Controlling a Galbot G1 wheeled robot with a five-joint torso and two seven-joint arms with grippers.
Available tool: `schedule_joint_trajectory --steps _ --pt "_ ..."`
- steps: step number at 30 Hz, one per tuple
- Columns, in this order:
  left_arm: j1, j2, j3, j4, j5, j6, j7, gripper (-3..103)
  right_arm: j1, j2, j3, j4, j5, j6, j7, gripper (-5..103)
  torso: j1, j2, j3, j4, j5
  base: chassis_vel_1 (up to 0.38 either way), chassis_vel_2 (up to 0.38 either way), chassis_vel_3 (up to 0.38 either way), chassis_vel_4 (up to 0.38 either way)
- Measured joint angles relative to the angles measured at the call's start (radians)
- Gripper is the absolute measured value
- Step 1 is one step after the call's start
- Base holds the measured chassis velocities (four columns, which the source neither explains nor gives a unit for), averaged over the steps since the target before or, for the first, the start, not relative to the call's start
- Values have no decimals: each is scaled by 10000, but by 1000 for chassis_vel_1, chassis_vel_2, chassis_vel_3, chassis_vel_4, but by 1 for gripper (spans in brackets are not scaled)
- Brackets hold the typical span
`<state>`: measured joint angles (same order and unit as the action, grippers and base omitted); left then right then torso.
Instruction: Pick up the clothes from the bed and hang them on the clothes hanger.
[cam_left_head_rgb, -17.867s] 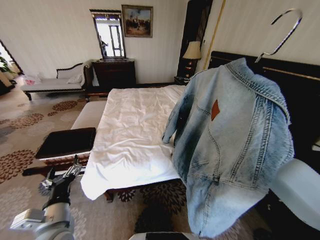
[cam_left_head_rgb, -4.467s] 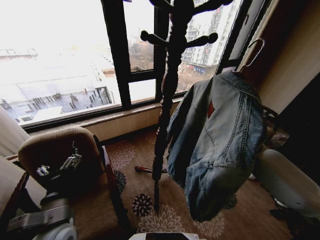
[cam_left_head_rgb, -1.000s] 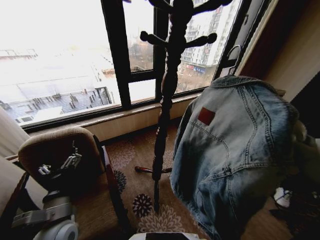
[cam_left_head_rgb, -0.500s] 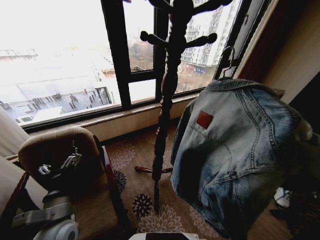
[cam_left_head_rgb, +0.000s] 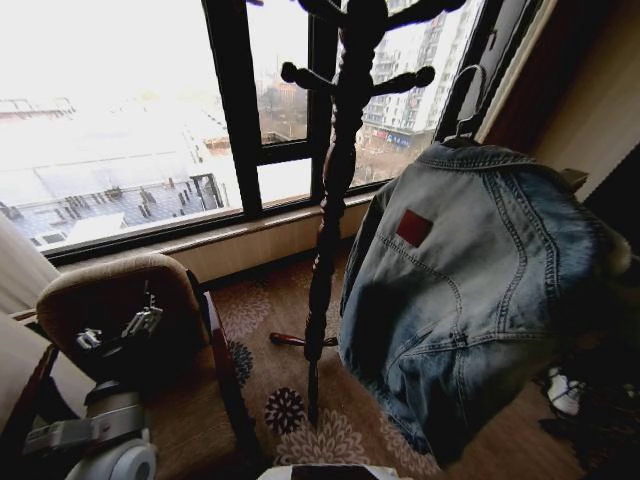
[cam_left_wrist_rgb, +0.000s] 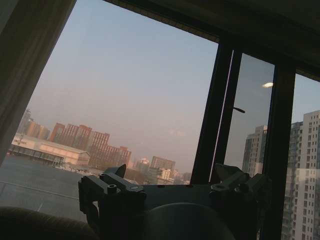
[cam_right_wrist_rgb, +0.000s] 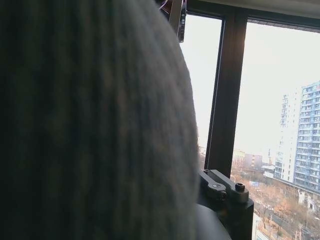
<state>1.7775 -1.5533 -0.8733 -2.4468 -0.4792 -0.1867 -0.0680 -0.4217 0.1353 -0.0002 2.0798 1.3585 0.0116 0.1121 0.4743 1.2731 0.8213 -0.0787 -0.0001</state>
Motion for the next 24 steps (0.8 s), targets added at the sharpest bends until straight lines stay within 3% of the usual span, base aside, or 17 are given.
schedule_joint_trajectory --steps 6,24 --pt "137 -33 -45 -69 17 -35 8 100 -147 251 -86 -780 -146 549 -756 21 0 0 0 0 2 0 0 0 0" --pt "228 -325 98 -122 401 -55 53 100 464 1096 -572 -1822 -129 660 -1302 21 0 0 0 -2 1 0 0 0 0"
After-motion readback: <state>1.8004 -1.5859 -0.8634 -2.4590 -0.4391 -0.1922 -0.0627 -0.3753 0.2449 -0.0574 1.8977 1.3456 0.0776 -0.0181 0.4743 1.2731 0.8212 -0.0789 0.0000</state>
